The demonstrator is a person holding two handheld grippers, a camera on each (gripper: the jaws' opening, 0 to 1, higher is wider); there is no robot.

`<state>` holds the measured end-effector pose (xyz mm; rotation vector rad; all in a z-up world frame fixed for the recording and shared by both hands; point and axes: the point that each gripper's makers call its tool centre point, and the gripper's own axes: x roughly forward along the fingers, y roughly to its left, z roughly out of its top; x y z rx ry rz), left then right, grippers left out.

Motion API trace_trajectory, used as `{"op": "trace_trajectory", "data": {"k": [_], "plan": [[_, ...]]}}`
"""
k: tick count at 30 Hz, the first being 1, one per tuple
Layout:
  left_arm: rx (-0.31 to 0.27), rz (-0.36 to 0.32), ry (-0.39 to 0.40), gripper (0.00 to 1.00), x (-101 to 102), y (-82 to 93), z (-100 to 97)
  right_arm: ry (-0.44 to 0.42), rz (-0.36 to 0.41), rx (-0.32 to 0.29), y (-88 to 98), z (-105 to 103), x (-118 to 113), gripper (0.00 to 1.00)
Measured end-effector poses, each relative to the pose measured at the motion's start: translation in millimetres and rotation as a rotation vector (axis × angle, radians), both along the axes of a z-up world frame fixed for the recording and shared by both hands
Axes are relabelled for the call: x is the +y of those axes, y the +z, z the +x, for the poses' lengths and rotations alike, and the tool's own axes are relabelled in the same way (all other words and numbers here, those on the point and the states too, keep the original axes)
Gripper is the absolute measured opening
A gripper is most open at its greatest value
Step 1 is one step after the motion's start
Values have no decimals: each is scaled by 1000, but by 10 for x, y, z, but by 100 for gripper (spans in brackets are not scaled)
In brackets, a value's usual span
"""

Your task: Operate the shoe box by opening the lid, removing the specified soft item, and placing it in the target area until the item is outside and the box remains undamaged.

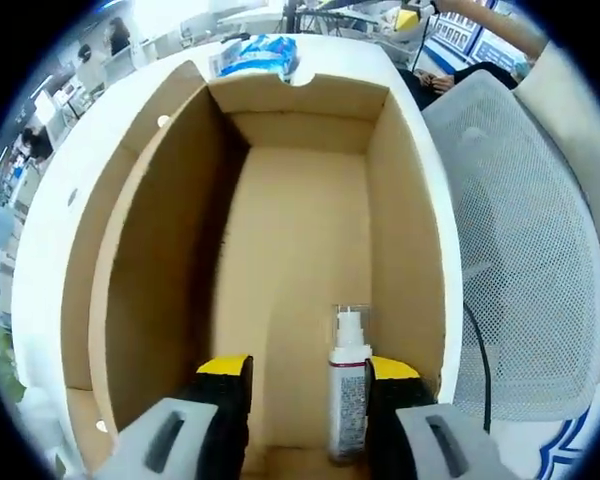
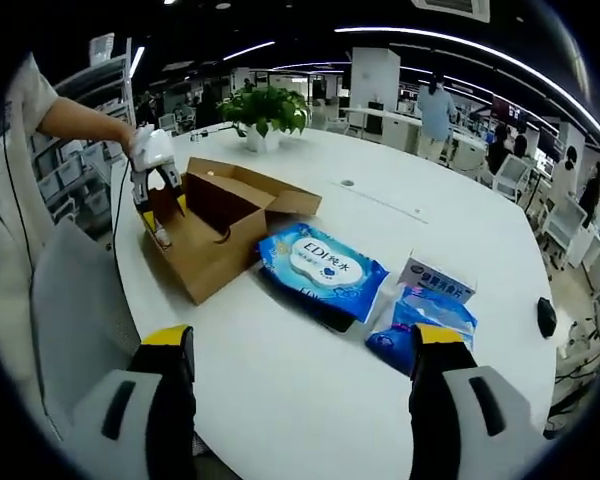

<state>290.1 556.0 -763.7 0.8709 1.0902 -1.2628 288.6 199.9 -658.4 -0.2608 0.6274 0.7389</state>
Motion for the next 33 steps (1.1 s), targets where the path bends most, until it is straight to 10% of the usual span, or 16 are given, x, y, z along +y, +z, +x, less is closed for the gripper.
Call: {"op": "trace_trajectory", "data": {"k": [33], "plan": [[-31, -31, 124, 33, -139, -47, -17, 25, 13, 13, -29, -28, 154, 82]]}}
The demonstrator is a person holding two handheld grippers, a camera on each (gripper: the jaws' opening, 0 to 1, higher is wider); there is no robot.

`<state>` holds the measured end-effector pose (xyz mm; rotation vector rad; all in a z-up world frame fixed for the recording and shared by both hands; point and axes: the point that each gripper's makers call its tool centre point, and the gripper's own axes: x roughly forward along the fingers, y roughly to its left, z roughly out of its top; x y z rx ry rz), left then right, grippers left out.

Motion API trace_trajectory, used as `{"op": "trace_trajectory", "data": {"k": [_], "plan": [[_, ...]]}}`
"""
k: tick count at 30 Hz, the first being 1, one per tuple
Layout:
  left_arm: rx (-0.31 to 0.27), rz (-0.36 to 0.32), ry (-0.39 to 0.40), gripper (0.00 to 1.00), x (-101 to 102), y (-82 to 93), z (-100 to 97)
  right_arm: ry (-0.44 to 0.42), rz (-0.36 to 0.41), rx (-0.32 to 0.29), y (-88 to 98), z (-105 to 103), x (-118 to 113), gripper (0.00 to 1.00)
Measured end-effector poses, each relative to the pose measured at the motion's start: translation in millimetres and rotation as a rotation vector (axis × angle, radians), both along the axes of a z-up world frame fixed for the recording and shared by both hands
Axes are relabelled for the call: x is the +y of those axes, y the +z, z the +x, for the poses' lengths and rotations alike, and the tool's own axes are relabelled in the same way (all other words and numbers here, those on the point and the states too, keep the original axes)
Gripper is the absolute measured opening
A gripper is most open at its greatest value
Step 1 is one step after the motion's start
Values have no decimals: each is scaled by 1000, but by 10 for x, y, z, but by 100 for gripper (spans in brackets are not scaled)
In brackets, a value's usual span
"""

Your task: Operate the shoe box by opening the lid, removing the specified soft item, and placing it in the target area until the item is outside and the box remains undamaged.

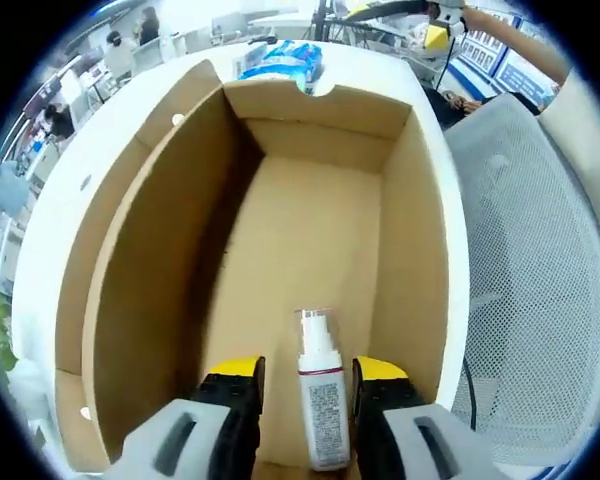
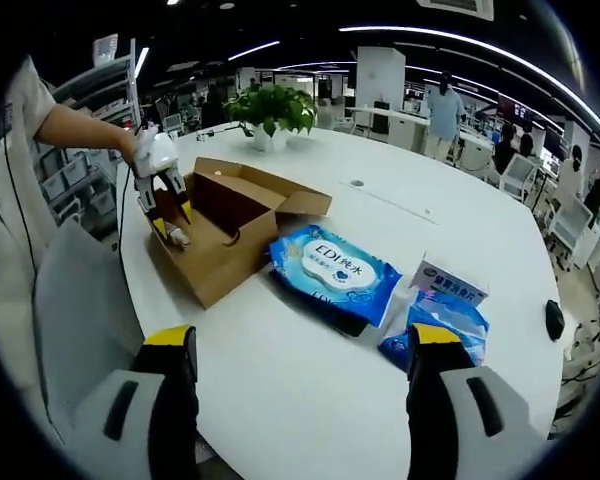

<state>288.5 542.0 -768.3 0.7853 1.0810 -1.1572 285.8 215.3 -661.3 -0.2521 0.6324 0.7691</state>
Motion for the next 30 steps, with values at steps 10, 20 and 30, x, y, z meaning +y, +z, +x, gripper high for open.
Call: {"op": "trace_trajectory", "data": {"k": [10, 20, 30], "plan": [[-19, 29, 7, 23, 68, -40, 6, 6, 2, 6, -23, -15, 44, 80], [-51, 47, 4, 19, 85, -54, 37, 9, 10, 1, -3, -20, 64, 79], [-69, 8, 46, 19, 11, 63, 40, 41, 18, -8, 45, -49, 156, 76]]}}
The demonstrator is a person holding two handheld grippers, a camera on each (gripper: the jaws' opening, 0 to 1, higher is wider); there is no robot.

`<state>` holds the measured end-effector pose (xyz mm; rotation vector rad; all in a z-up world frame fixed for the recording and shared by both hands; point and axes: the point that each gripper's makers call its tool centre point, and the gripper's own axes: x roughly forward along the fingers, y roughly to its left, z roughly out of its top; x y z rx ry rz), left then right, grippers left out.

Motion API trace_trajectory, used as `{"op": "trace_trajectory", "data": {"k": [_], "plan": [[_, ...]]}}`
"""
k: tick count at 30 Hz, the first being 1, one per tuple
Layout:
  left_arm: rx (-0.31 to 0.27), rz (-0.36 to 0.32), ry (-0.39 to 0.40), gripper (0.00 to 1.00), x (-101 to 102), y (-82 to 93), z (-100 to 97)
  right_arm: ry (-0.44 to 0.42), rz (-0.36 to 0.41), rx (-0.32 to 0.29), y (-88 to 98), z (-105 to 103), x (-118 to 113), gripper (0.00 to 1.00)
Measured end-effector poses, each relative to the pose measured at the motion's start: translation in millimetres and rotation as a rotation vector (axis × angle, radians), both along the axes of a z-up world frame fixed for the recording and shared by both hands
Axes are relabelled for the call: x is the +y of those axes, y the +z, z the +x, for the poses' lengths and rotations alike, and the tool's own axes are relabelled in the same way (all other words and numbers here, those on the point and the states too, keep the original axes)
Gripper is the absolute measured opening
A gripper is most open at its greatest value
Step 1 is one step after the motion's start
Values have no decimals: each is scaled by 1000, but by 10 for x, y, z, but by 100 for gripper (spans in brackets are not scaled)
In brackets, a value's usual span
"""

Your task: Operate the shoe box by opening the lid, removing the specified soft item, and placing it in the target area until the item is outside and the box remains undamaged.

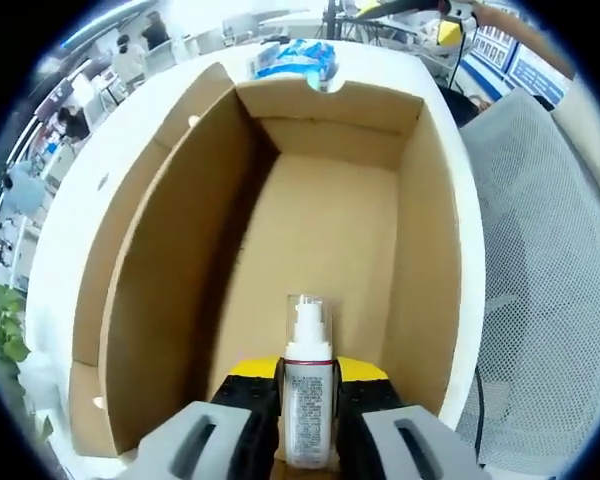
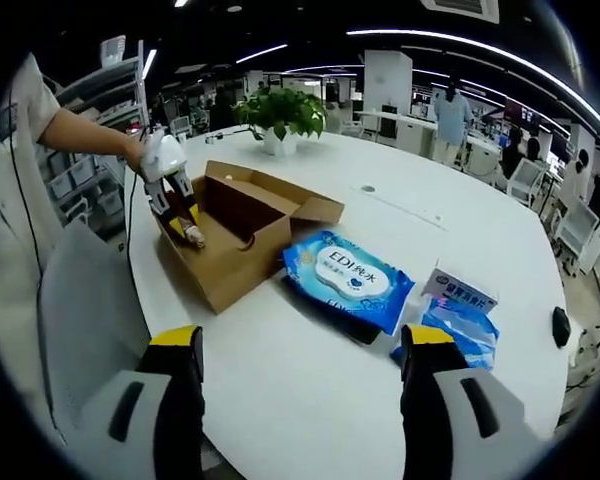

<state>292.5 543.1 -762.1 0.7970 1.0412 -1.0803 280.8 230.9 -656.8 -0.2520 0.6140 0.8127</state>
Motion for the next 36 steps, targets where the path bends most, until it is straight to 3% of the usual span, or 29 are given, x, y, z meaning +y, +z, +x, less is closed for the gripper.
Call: {"op": "trace_trajectory", "data": {"k": [16, 28, 36], "plan": [[-75, -129, 30, 19, -278, 479, -59, 122, 26, -57, 247, -58, 396, 65], [-115, -205, -25, 19, -511, 795, -140, 223, 25, -103, 442, -83, 742, 60], [-127, -279, -86, 19, -740, 993, -234, 317, 25, -121, 517, -126, 970, 51]]}}
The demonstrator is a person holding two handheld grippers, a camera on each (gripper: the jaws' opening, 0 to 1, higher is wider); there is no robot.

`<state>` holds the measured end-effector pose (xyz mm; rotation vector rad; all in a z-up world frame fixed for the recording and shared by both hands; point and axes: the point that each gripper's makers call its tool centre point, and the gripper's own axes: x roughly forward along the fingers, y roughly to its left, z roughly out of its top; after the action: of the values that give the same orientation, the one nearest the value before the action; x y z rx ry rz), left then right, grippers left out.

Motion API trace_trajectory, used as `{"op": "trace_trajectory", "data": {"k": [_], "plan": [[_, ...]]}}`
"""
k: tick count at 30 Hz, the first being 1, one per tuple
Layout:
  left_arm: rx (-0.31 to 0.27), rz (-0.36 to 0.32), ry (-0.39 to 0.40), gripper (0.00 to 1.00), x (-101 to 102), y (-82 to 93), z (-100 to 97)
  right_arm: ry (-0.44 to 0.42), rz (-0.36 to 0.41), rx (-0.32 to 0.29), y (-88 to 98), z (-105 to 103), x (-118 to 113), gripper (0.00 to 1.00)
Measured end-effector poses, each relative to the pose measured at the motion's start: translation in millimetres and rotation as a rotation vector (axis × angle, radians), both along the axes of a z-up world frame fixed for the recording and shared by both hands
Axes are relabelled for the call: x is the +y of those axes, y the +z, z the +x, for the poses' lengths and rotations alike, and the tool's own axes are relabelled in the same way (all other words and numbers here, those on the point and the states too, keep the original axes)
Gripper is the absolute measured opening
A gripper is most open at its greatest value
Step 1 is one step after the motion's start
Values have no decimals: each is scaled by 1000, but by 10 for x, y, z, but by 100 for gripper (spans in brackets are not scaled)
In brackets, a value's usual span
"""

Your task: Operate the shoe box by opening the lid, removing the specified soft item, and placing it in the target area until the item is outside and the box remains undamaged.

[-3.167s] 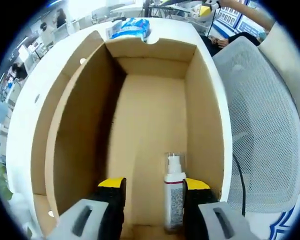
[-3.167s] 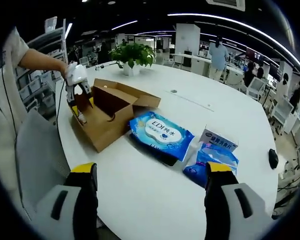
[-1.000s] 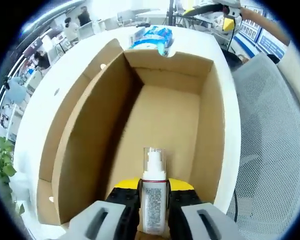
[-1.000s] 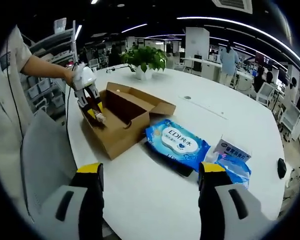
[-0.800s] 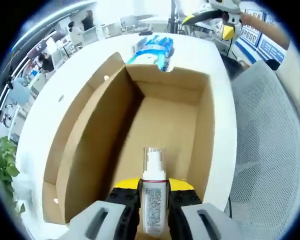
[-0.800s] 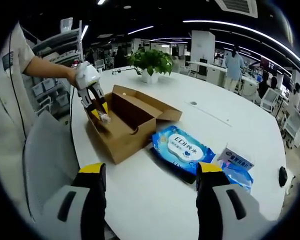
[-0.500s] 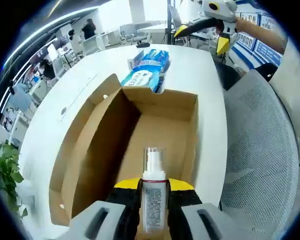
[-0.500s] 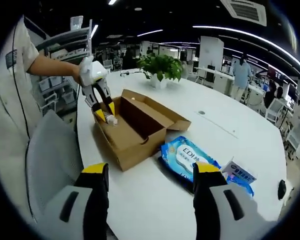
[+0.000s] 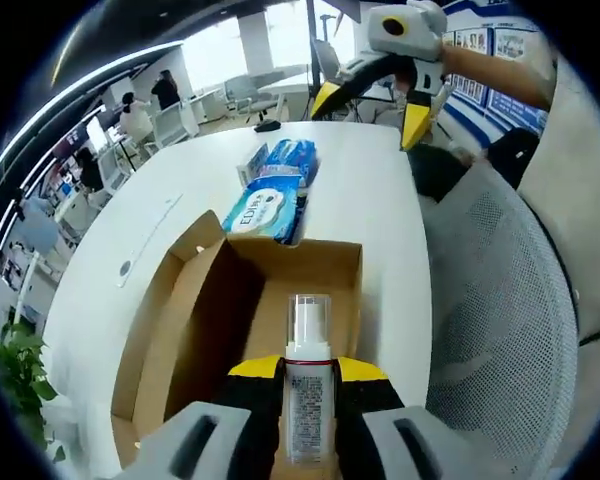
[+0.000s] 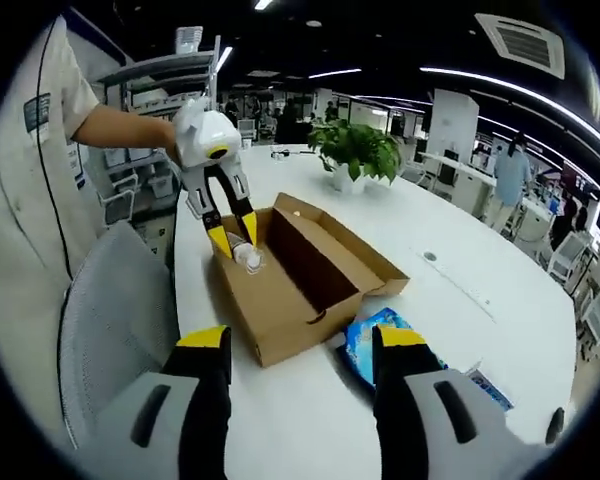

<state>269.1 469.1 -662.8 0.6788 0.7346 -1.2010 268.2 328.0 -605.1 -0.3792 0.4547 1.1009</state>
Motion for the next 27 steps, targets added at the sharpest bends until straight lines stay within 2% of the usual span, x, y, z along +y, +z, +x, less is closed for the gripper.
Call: {"op": "trace_trajectory", "data": {"k": [13, 27], "plan": [[-9, -111, -112, 19, -357, 242, -188, 156, -20, 0, -4, -166, 421, 38], [-21, -193, -181, 19, -526, 382, -318, 271, -47, 17, -49, -312, 740, 26]]}}
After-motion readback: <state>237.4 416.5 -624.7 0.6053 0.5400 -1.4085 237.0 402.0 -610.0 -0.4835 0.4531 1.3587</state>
